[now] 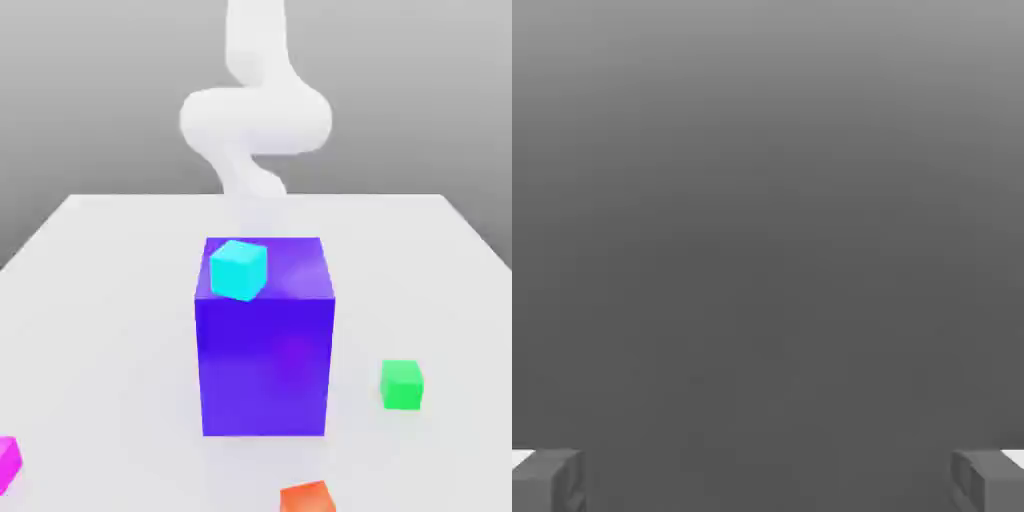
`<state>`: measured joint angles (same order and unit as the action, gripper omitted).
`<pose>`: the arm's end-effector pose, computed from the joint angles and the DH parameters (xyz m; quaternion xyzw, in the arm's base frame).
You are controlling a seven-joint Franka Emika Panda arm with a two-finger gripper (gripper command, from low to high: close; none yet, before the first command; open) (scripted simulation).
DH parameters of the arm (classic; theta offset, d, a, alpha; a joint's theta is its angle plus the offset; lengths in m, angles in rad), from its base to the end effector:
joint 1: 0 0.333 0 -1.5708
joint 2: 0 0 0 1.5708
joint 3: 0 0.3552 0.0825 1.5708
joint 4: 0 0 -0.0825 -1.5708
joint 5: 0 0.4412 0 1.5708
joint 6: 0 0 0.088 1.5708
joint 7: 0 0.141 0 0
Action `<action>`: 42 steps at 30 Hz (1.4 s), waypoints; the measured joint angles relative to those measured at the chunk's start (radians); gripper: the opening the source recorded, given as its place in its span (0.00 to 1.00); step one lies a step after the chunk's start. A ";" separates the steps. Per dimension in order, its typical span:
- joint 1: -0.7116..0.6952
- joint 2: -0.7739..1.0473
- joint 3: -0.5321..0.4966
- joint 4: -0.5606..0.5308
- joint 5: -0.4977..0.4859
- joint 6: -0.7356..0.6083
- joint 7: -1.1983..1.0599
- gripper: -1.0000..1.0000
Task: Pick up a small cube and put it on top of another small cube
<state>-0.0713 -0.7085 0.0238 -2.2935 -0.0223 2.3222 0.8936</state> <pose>0.4335 -0.0186 0.6873 -0.8333 0.4190 -0.3360 0.1309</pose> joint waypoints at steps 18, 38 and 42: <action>-0.356 0.660 -0.002 0.046 -0.159 0.162 0.674 0.50; -0.518 1.248 -0.059 0.103 0.067 0.408 0.923 0.00; -0.518 1.254 -0.058 0.105 0.068 0.414 0.923 0.00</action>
<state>-0.5897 0.5456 -0.0347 -2.1888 0.0460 2.7360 1.8168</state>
